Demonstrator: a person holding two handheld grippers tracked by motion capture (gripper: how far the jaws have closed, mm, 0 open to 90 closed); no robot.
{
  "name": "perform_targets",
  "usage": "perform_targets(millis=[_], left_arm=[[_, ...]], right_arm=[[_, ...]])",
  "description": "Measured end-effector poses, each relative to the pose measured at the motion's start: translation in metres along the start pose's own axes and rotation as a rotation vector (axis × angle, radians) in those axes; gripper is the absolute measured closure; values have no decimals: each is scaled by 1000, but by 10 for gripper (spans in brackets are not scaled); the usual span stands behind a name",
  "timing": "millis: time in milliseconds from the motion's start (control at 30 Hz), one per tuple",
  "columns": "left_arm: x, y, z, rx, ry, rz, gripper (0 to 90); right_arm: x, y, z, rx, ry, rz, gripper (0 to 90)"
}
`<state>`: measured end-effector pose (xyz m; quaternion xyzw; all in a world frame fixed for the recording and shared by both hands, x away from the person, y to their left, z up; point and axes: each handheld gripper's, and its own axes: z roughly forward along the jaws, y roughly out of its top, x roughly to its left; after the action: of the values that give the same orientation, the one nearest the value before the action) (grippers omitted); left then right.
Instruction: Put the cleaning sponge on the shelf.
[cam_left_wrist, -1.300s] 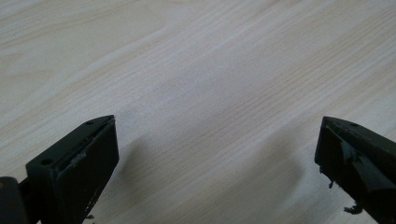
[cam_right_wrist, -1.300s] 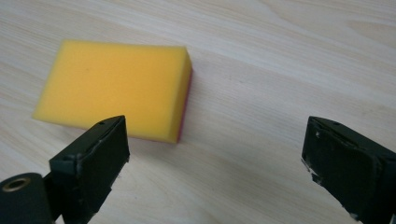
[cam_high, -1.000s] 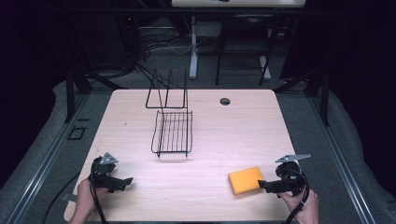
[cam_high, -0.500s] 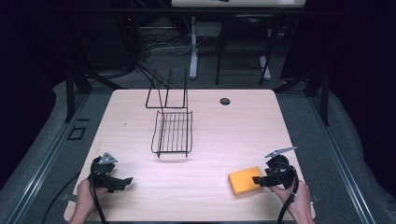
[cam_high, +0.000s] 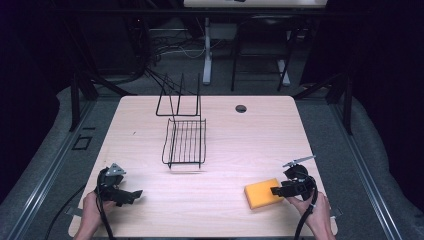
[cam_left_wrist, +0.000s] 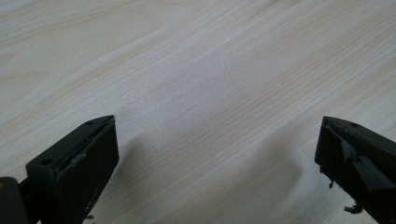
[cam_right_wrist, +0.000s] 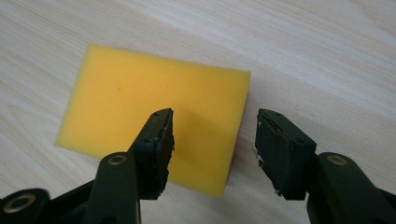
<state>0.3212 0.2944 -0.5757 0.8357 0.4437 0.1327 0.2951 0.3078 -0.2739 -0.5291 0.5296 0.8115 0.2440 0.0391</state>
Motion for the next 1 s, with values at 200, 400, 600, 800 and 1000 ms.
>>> perform_targets(millis=[200, 400, 600, 800, 1000], left_arm=[[-1, 0, 1, 7, -4, -1, 0], [-1, 0, 1, 12, -3, 6, 0], [-1, 0, 1, 17, -8, 8, 0], [-1, 0, 1, 18, -6, 9, 0], [-1, 0, 1, 20, -5, 12, 0]], right_arm=[[-5, -1, 3, 17, 6, 13, 475], [-3, -2, 6, 20, 13, 13, 579], [0, -4, 6, 24, 10, 21, 644], [-2, -6, 6, 3, 30, 47, 710], [-5, -9, 6, -14, 69, 75, 787]])
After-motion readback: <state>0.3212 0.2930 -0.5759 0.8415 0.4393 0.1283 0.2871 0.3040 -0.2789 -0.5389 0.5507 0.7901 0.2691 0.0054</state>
